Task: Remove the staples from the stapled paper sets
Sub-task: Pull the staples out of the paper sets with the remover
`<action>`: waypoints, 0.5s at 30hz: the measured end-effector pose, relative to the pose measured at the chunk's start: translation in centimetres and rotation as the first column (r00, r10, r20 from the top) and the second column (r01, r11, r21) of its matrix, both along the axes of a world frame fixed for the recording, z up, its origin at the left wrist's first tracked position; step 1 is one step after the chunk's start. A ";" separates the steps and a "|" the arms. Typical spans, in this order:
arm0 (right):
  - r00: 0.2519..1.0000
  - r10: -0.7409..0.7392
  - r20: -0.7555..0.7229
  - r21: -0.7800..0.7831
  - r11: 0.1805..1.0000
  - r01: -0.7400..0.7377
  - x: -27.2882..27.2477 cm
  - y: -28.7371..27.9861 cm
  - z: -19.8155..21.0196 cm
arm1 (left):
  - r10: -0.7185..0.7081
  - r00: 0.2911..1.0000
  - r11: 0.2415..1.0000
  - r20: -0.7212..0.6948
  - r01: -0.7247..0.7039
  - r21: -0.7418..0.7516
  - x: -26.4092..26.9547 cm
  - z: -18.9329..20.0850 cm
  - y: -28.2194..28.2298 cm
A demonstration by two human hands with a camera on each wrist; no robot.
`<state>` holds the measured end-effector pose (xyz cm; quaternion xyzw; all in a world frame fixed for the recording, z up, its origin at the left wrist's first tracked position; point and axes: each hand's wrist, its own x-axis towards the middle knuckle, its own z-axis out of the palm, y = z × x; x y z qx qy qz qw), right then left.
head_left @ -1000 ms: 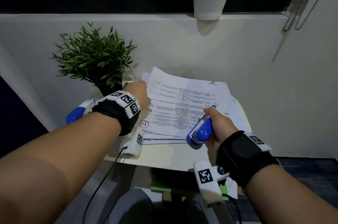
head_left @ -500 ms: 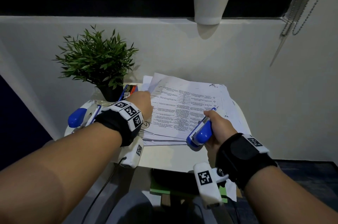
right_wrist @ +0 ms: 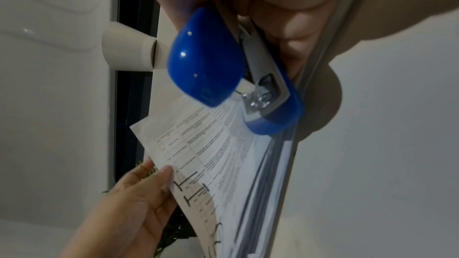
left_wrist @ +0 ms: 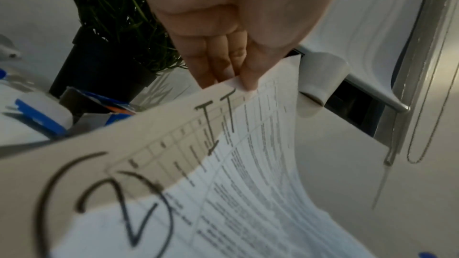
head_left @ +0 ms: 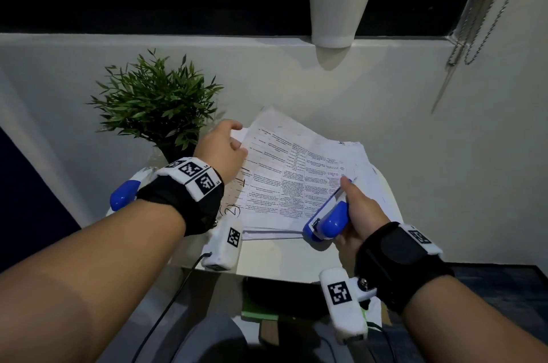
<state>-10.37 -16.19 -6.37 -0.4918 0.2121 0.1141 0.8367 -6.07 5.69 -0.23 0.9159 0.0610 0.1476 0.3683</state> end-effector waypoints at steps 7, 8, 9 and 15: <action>0.996 -0.020 0.089 -0.074 0.997 0.027 -0.6 -2.3 2.6 | -0.038 0.989 0.992 0.140 0.054 -0.115 -1.5 2.0 -0.2; 0.993 -0.029 0.110 -0.077 0.996 0.037 -0.8 -2.5 3.3 | -0.029 0.989 0.992 0.146 0.047 -0.121 -1.5 2.5 -0.1; 0.989 -0.043 0.141 -0.074 0.996 0.054 -0.9 -2.8 4.1 | -0.014 0.988 0.991 0.154 0.034 -0.126 -1.5 3.0 -0.1; 0.896 -0.288 0.339 -0.148 0.924 0.353 -1.1 -4.2 8.6 | -0.080 0.964 0.992 0.255 0.103 -0.078 -2.6 6.9 0.2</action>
